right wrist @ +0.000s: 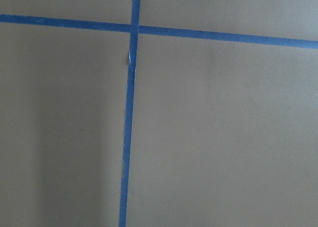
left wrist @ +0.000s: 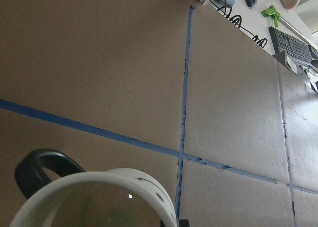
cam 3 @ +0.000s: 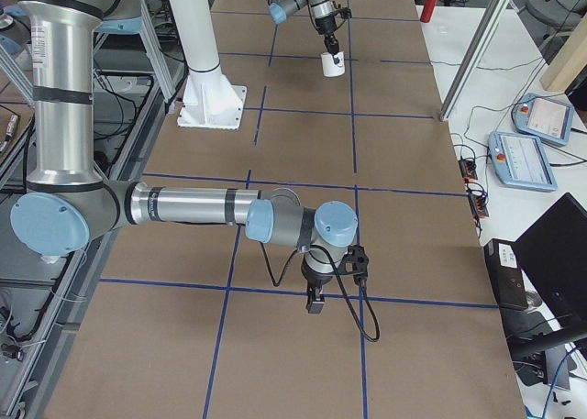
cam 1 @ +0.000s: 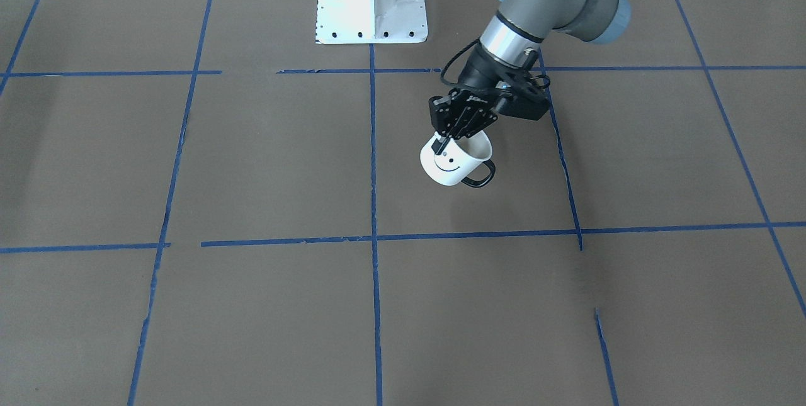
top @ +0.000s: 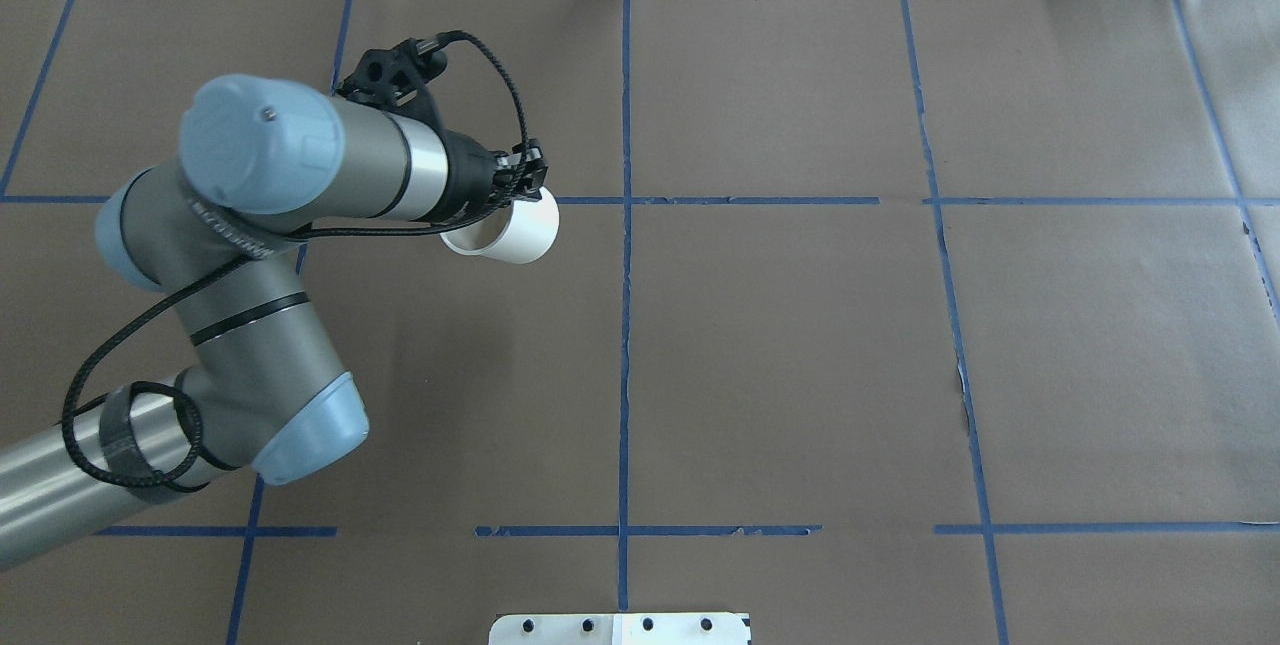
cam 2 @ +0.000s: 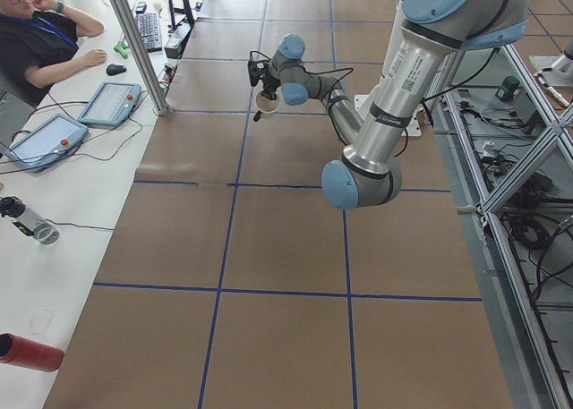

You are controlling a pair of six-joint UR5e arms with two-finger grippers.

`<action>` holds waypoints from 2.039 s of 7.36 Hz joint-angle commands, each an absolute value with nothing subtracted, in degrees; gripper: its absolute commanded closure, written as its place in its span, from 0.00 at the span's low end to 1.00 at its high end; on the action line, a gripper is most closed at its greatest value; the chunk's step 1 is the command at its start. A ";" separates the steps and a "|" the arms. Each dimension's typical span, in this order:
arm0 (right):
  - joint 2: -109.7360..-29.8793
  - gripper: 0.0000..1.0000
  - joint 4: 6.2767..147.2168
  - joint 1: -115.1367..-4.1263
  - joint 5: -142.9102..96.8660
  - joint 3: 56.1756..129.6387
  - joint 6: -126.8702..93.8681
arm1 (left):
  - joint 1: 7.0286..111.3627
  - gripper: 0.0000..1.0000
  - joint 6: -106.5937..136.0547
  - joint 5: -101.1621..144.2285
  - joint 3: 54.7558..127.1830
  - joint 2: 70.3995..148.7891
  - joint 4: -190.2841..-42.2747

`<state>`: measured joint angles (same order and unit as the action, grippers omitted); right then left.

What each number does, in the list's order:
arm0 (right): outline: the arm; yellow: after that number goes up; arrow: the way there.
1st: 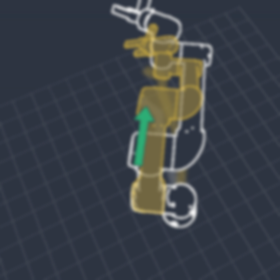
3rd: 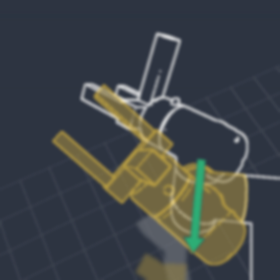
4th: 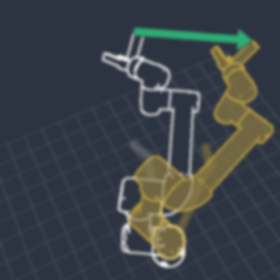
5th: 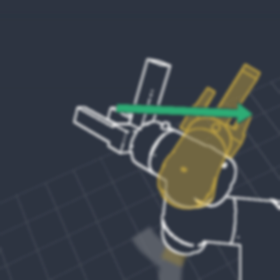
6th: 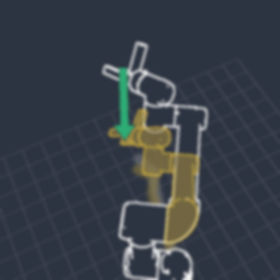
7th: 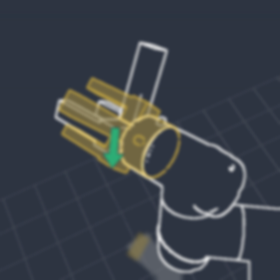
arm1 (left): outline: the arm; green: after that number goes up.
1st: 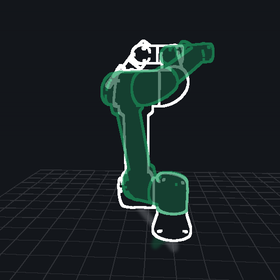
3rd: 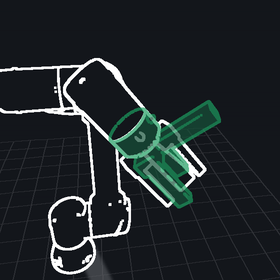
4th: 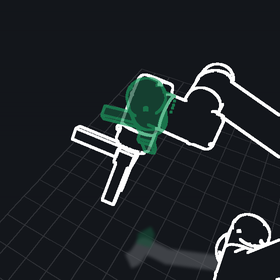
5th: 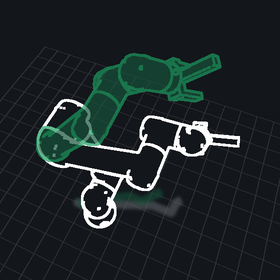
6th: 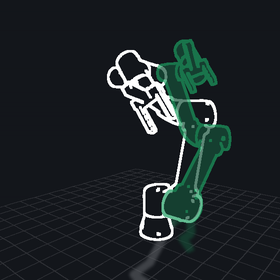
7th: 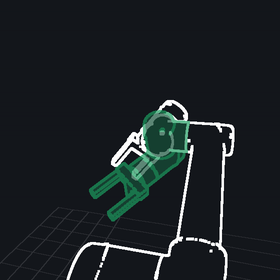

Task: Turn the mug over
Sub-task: 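Rotate the mug upright with the left gripper and lower it onto the table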

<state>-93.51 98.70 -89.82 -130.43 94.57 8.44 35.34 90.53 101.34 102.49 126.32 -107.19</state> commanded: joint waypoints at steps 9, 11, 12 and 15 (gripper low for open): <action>-93.52 0.00 98.70 -89.82 -130.43 94.57 8.44 | 24.44 1.00 93.43 101.25 79.28 147.74 -83.76; -93.52 0.00 98.70 -89.83 -130.43 94.57 8.44 | 24.35 0.89 93.34 101.25 79.28 147.74 -83.93; -93.52 0.00 98.70 -89.82 -130.43 94.57 8.44 | 24.17 0.72 93.34 101.25 79.36 147.74 -84.63; -93.52 0.00 98.70 -89.82 -130.43 94.57 8.44 | 24.17 0.00 92.47 98.73 80.06 147.22 -84.73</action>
<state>-93.52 98.70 -89.83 -130.43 94.57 8.44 24.18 92.95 100.55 79.58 147.55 -84.73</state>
